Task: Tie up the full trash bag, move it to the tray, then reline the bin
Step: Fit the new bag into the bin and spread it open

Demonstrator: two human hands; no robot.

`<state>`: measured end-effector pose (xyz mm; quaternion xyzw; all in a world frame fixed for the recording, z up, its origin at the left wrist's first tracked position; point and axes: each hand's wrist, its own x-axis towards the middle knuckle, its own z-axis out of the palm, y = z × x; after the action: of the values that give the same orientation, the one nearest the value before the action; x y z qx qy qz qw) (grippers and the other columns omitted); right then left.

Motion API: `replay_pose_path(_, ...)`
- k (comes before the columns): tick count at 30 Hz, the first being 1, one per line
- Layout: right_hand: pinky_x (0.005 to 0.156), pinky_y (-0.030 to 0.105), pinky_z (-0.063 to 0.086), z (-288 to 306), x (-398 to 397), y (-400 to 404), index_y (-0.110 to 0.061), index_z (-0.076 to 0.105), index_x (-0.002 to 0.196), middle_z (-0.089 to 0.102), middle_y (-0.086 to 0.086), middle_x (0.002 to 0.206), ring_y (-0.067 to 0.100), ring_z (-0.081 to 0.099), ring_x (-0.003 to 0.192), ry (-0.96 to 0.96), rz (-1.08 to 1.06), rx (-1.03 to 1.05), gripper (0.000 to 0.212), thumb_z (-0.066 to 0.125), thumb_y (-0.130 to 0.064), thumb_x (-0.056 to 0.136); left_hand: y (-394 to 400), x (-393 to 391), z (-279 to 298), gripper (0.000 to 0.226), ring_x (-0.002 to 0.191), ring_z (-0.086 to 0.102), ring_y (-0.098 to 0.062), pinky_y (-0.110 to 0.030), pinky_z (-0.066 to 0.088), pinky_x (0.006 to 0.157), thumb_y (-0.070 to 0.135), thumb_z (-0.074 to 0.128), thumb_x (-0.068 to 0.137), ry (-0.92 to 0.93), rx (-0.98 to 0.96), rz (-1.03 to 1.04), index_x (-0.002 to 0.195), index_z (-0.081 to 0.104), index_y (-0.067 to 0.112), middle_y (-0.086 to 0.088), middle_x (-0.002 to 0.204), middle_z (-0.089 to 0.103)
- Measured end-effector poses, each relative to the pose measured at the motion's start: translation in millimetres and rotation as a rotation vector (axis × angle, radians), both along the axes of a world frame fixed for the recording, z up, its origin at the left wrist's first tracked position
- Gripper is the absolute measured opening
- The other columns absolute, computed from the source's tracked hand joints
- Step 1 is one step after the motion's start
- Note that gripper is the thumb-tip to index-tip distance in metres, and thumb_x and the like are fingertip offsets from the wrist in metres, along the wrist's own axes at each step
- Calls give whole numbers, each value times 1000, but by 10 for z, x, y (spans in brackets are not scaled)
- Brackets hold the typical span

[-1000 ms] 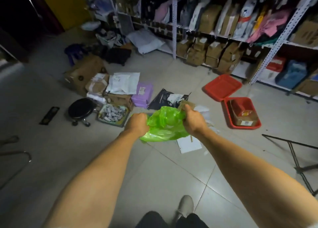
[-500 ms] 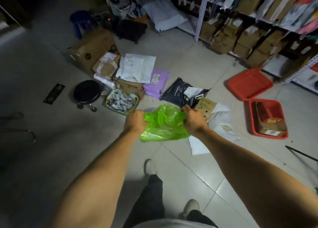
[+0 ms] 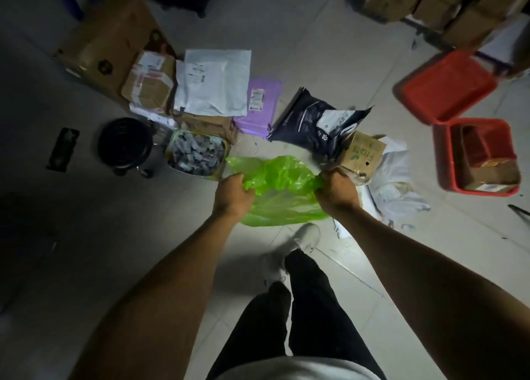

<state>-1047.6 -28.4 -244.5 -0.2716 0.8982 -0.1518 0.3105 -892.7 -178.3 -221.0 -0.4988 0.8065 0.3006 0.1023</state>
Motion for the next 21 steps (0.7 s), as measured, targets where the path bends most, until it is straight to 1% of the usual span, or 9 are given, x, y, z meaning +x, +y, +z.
replay_pose_path(3,73,36,46,-338,-177,-168,-1,65,97,61,26,105,42,60,96,-66,-36,-8,22,63,-10,77,-178,-229,-312,21,104,61,-38,-36,46,81,18,64,85,-8,55,9,100,66,3,-20,110,68)
replay_pose_path(7,69,37,40,-738,-325,-354,-4,56,100,64,27,102,45,59,96,-158,-147,3,22,60,-17,84,-354,-437,-756,28,104,60,-40,-39,46,84,23,66,84,-42,125,16,103,66,2,-22,110,67)
replay_pose_path(11,76,38,44,-1150,-331,-537,-8,55,106,66,25,108,46,58,103,-283,-277,14,24,59,-21,88,-518,-565,-1196,41,107,59,-39,-37,47,86,31,64,81,-22,234,50,112,64,4,-20,113,66)
replay_pose_path(13,83,38,46,-1384,-319,-634,-10,58,110,66,22,112,44,58,108,-351,-354,7,27,62,-23,87,-590,-616,-1456,43,106,60,-37,-33,45,83,31,62,78,-3,301,42,113,64,6,-18,113,66)
replay_pose_path(15,89,37,46,-1626,-301,-730,-16,60,112,67,18,115,40,59,111,-429,-462,-13,29,66,-23,85,-667,-640,-1748,51,103,61,-36,-32,44,80,36,55,69,-16,352,14,110,65,8,-18,109,68)
replay_pose_path(16,90,37,47,-1766,-292,-779,-21,61,110,68,15,113,38,60,110,-460,-512,-31,28,67,-23,84,-712,-650,-1897,53,102,61,-36,-32,44,78,37,52,66,-30,368,-8,108,65,8,-18,107,68)
replay_pose_path(18,87,34,47,-2080,-239,-850,-29,60,104,69,12,107,35,63,105,-503,-589,-49,25,67,-24,81,-787,-637,-2210,50,98,62,-37,-30,42,73,38,50,65,-67,399,-57,101,66,9,-18,101,69)
replay_pose_path(19,85,31,46,-2233,-216,-884,-27,60,104,69,12,109,34,63,105,-523,-620,-56,24,66,-23,81,-823,-639,-2376,45,96,62,-37,-29,40,70,38,50,65,-79,419,-77,96,66,10,-18,97,69)
replay_pose_path(21,85,28,44,-2531,-176,-949,-18,62,117,68,11,115,30,63,106,-561,-689,-56,33,66,-20,84,-865,-648,-2712,33,90,63,-37,-29,38,66,39,50,64,-99,465,-101,83,62,15,-17,87,68)
